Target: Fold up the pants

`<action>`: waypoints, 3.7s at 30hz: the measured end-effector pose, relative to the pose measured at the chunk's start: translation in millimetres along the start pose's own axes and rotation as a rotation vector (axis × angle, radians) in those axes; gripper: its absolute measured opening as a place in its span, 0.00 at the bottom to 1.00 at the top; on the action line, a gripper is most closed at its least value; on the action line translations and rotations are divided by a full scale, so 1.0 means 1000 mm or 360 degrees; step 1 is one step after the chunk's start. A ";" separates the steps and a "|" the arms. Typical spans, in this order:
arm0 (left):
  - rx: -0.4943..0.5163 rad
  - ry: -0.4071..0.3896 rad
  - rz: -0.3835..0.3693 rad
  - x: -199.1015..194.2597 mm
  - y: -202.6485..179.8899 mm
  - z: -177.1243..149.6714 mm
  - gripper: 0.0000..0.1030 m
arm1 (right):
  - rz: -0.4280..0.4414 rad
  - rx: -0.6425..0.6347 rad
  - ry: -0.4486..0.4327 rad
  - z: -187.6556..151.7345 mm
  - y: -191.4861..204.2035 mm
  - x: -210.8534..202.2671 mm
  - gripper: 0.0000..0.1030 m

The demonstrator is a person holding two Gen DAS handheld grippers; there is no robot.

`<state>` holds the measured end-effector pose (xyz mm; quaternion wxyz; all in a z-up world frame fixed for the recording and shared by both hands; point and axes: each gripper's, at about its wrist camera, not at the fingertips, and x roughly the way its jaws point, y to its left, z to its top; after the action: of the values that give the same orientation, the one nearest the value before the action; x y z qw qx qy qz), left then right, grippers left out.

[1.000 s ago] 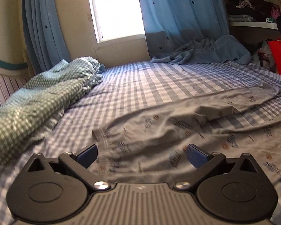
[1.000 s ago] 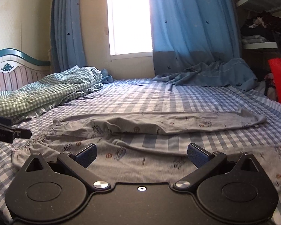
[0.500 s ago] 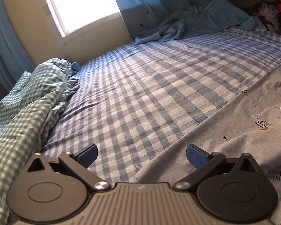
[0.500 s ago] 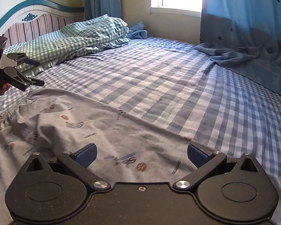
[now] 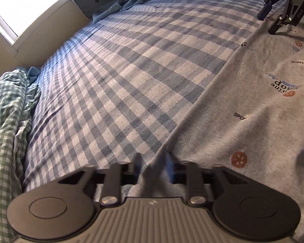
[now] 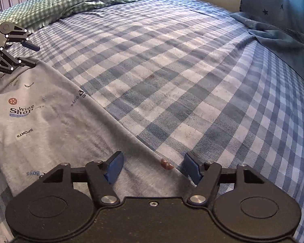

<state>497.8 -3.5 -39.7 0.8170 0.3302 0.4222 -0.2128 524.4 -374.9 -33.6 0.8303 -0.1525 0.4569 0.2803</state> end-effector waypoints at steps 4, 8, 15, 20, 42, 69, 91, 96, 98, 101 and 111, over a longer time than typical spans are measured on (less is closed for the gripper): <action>0.0038 0.0020 0.0124 -0.004 -0.016 0.002 0.00 | -0.0086 -0.0043 -0.0002 0.002 0.010 0.000 0.00; -0.0043 -0.0023 0.0264 -0.020 -0.015 0.008 0.00 | -0.0259 -0.0152 -0.0050 0.008 0.029 -0.007 0.00; -0.0210 -0.0166 0.0449 -0.026 0.008 0.026 0.00 | -0.0531 -0.0142 -0.0217 0.046 0.028 -0.002 0.00; -0.0245 0.0001 0.0421 0.022 0.013 0.022 0.00 | -0.0577 -0.0118 -0.0080 0.048 0.022 0.047 0.00; -0.0388 0.0066 -0.0069 -0.012 0.075 -0.064 0.30 | -0.0071 -0.0195 -0.0028 0.083 0.029 0.059 0.52; 0.0622 -0.0803 0.0638 -0.221 -0.140 -0.182 0.01 | -0.0737 -0.0397 -0.0619 -0.152 0.287 -0.183 0.00; 0.0854 -0.0677 0.0693 -0.200 -0.209 -0.258 0.01 | -0.0936 -0.0597 -0.0575 -0.249 0.378 -0.171 0.00; 0.0853 -0.0607 0.0611 -0.187 -0.219 -0.265 0.01 | -0.0892 -0.0601 -0.0483 -0.268 0.390 -0.150 0.00; 0.0814 -0.0604 0.0566 -0.189 -0.218 -0.266 0.02 | -0.0895 -0.0582 -0.0487 -0.270 0.392 -0.148 0.00; 0.0766 -0.0595 0.0538 -0.191 -0.214 -0.267 0.01 | -0.0894 -0.0578 -0.0491 -0.274 0.398 -0.150 0.00; 0.0362 -0.0498 0.0370 -0.210 -0.199 -0.255 0.37 | -0.0888 -0.0449 -0.0509 -0.284 0.393 -0.156 0.33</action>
<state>116.8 56.6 -45.8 0.8490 0.4297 0.2227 -0.2119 29.6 -257.3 -53.0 0.9067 -0.3389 0.2185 0.1234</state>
